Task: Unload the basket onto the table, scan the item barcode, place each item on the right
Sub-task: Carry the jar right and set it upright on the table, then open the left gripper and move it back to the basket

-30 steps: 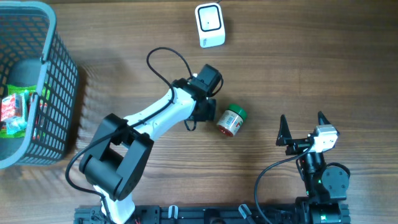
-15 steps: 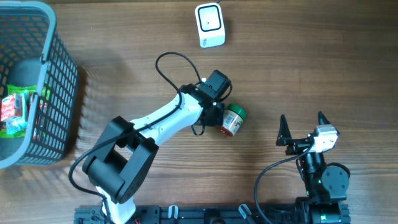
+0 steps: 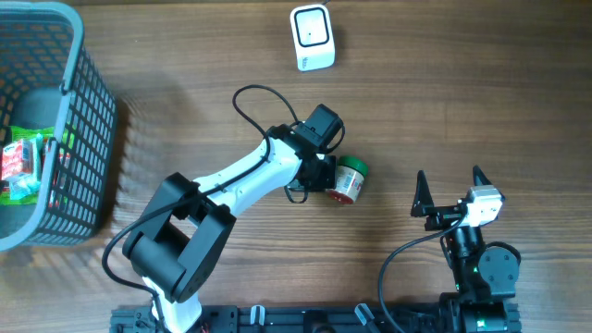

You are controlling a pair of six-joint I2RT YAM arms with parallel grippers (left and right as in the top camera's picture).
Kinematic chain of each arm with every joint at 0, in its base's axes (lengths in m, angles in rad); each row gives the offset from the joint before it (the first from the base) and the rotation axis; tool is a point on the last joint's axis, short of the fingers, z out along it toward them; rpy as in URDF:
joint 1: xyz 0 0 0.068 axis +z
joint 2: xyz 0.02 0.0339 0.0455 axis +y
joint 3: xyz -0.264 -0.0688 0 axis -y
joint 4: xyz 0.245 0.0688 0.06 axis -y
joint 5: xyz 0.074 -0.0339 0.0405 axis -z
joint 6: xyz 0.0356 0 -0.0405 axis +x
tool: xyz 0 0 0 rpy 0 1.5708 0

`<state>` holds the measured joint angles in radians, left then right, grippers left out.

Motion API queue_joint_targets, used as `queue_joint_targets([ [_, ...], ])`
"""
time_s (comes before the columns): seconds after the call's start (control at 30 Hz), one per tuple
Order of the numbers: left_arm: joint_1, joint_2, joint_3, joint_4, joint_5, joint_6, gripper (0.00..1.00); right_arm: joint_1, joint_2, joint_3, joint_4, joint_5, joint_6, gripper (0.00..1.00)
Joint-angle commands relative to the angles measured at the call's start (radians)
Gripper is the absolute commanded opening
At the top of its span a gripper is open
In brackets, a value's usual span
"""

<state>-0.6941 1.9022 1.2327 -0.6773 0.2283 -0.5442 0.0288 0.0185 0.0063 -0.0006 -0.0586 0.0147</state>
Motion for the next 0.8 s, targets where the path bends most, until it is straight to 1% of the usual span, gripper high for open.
queue_joint_targets([
  [0.0, -0.002, 0.011, -0.012, -0.021, 0.068, -0.049, 0.06, -0.004, -0.001, -0.001, 0.003, 0.010, 0.014, 1.00],
  [0.23, -0.002, 0.011, -0.012, -0.065, 0.074, -0.051, 0.10, -0.004, -0.001, -0.001, 0.003, 0.010, 0.014, 1.00],
  [0.37, -0.002, 0.011, -0.012, -0.068, 0.029, -0.051, 0.11, -0.004, -0.001, -0.001, 0.003, 0.010, 0.014, 1.00],
  [0.5, 0.002, 0.011, -0.011, -0.068, 0.013, -0.050, 0.11, -0.004, -0.001, -0.001, 0.003, 0.010, 0.014, 1.00],
  [0.63, 0.027, 0.011, -0.010, -0.076, -0.033, -0.040, 0.15, -0.004, -0.001, -0.001, 0.003, 0.010, 0.014, 1.00],
  [0.77, 0.084, 0.004, 0.020, -0.116, -0.055, -0.036, 0.21, -0.004, -0.001, -0.001, 0.003, 0.010, 0.014, 1.00],
])
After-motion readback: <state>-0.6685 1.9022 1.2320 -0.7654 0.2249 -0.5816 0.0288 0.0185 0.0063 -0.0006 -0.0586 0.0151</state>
